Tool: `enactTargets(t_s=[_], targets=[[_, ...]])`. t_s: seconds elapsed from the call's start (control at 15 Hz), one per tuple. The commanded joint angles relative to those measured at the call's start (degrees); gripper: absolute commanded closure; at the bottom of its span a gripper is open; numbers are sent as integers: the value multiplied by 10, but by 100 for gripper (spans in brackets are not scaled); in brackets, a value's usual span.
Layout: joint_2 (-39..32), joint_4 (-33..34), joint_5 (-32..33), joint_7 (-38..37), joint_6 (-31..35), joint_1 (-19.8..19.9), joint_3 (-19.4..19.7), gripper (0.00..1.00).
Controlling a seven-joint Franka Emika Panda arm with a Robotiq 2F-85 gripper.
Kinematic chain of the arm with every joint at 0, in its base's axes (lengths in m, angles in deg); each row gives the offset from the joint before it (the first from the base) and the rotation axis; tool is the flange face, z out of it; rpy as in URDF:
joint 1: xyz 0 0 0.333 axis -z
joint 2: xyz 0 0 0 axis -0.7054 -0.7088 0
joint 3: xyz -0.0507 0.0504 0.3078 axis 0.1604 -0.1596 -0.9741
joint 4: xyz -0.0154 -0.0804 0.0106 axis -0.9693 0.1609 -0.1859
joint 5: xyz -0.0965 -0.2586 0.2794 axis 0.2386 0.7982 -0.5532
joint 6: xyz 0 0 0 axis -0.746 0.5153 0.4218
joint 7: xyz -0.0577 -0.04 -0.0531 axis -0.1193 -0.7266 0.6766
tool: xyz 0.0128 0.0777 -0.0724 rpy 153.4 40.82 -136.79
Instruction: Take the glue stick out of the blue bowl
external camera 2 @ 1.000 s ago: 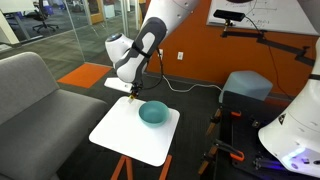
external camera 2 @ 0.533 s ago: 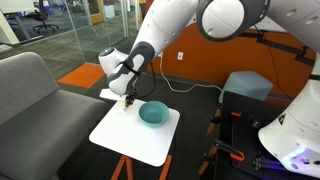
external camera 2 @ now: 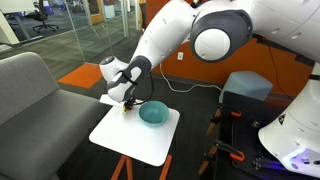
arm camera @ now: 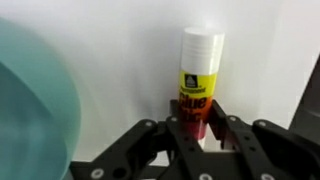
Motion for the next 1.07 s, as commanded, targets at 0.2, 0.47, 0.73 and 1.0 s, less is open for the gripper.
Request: enactTargets(t_s=[0.2,0.47,0.73,1.0], targets=[[-26,60,-24,15,-47,8,-3,41],[-8,46,-9,14,-52,7,-5,12],[31,16,-3,12,-44,-1,0,0],[97,-37,8,0,-67,-16,12,0]])
